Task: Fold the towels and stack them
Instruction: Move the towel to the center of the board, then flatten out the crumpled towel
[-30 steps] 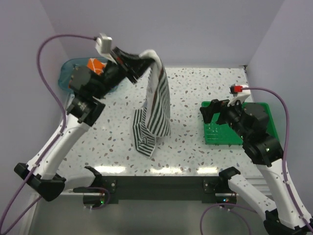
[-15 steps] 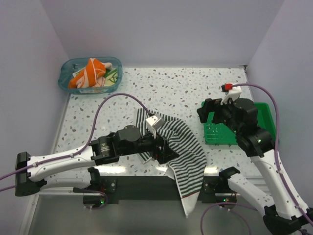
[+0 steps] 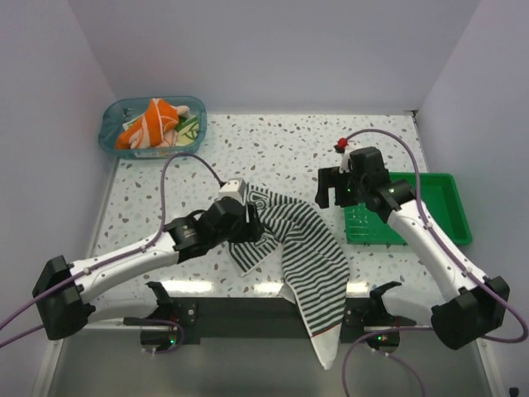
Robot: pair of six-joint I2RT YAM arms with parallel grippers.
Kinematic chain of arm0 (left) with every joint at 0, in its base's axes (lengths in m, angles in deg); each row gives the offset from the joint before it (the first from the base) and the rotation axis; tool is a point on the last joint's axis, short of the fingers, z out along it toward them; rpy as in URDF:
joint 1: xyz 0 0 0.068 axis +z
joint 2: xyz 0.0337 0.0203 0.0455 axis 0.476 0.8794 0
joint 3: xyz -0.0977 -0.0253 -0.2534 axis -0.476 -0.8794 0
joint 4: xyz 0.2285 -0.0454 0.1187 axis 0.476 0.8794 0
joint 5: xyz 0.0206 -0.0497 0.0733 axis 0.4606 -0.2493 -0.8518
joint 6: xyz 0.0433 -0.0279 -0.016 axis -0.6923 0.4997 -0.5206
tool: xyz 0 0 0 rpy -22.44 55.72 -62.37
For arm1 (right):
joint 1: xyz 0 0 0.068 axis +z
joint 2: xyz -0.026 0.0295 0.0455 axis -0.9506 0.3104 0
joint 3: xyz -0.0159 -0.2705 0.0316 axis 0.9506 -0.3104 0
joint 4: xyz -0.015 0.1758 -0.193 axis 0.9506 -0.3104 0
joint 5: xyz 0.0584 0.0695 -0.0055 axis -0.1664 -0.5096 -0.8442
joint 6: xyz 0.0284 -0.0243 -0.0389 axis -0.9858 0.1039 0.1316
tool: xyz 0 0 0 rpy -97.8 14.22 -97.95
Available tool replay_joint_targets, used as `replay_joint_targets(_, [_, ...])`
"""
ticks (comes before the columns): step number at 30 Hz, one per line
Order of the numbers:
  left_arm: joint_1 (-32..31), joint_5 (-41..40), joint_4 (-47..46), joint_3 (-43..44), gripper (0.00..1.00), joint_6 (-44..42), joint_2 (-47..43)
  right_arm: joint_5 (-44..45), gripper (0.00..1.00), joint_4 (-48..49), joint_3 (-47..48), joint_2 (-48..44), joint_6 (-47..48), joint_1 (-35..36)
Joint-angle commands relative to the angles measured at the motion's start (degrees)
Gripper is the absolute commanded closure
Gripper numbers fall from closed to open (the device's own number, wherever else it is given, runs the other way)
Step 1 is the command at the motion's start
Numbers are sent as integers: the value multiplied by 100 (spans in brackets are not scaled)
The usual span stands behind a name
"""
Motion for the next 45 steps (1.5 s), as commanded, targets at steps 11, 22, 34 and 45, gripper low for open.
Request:
replay_joint_targets(11, [543, 321, 36, 115, 62, -551, 2098, -367, 42, 474, -175, 1585, -221, 261])
replay_joint_targets(22, [1721, 208, 36, -167, 72, -1017, 2836, -315, 43, 483, -614, 2667, -388, 858])
replay_joint_targets(34, [2978, -585, 178, 2020, 67, -2211, 4636, -639, 43, 307, -1397, 2563, -1161, 2563])
replay_joint_targets(45, [3040, 215, -1061, 2465, 33, -3285, 3879, -394, 34, -493, 729, 2289, -204, 2530])
